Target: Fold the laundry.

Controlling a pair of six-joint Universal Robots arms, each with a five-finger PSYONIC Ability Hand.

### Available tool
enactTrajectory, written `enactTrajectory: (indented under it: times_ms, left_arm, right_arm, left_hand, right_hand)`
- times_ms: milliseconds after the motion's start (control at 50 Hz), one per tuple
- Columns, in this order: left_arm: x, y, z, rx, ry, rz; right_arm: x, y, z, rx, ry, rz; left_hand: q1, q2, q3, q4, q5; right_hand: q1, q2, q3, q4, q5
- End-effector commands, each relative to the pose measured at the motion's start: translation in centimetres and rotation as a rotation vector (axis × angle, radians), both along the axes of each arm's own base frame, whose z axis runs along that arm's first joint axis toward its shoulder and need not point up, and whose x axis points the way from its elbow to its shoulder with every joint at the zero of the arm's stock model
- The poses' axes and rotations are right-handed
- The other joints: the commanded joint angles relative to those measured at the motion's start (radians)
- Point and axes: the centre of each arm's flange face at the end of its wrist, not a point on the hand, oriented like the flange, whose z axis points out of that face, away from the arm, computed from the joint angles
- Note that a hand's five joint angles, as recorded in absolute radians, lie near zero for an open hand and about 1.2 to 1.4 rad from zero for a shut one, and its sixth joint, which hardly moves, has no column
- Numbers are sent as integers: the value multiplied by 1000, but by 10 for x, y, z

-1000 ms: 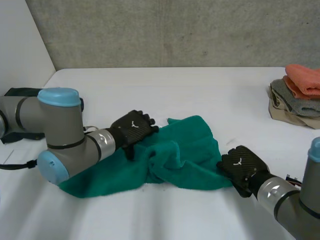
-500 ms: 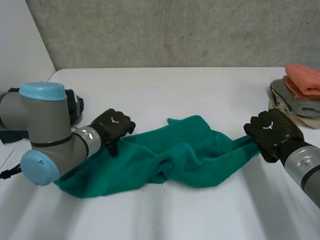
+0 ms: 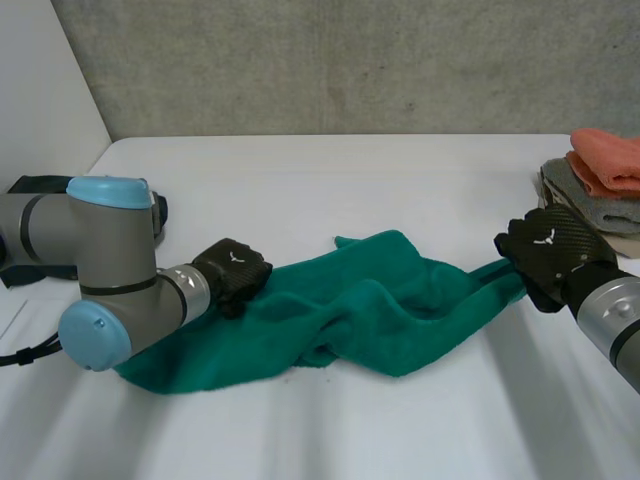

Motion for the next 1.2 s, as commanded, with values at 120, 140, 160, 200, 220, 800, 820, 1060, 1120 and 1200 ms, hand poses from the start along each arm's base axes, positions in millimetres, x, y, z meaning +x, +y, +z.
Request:
enactTrajectory:
  times_ms: [120,140,160,200,220,800,820,1060,1120,1200]
  left_arm:
    - [9,10,38,-66,-32,65]
    - [13,12,45,-74,-39,82]
    - [16,15,51,-81,-47,97]
    - [26,25,64,-82,-76,134]
    - [28,28,67,-78,-85,141]
    - [-9,-94,247,-1138,456,418]
    - [-6,-92,262,-1184,488,429]
    - [5,-81,219,-1042,511,428]
    - [11,-79,181,-926,501,437]
    - [15,-70,131,-781,455,445]
  right_arm:
    - [-19,-9,29,83,47,-55]
    - [-21,-8,31,102,58,-58]
    - [-23,-7,34,117,72,-59]
    - [-27,-1,36,175,139,-44]
    - [-27,3,35,202,168,-30]
    - [22,-154,160,-682,-239,-204]
    - [24,-154,176,-778,-274,-202]
    - [46,-141,163,-803,-327,-143]
    - [47,-140,139,-737,-302,-136]
    - [44,-136,97,-612,-259,-131]
  left_hand:
    - [244,209,218,210,248]
    - [244,209,218,210,248]
    - [244,209,218,210,248]
    - [244,209,218,210,248]
    - [244,209,218,210,248]
    - [244,209,218,210,248]
    - [244,209,218,210,248]
    - [244,209,218,210,248]
    - [244,209,218,210,248]
    - [244,209,218,210,248]
  right_hand:
    - [328,216,211,204,235]
    - [328,216,211,204,235]
    - [328,216,211,204,235]
    - [328,216,211,204,235]
    - [328,216,211,204,235]
    - [328,216,211,204,235]
    - [328,216,211,204,235]
    - [328,216,211,204,235]
    - [328,216,211,204,235]
    - [328,216,211,204,235]
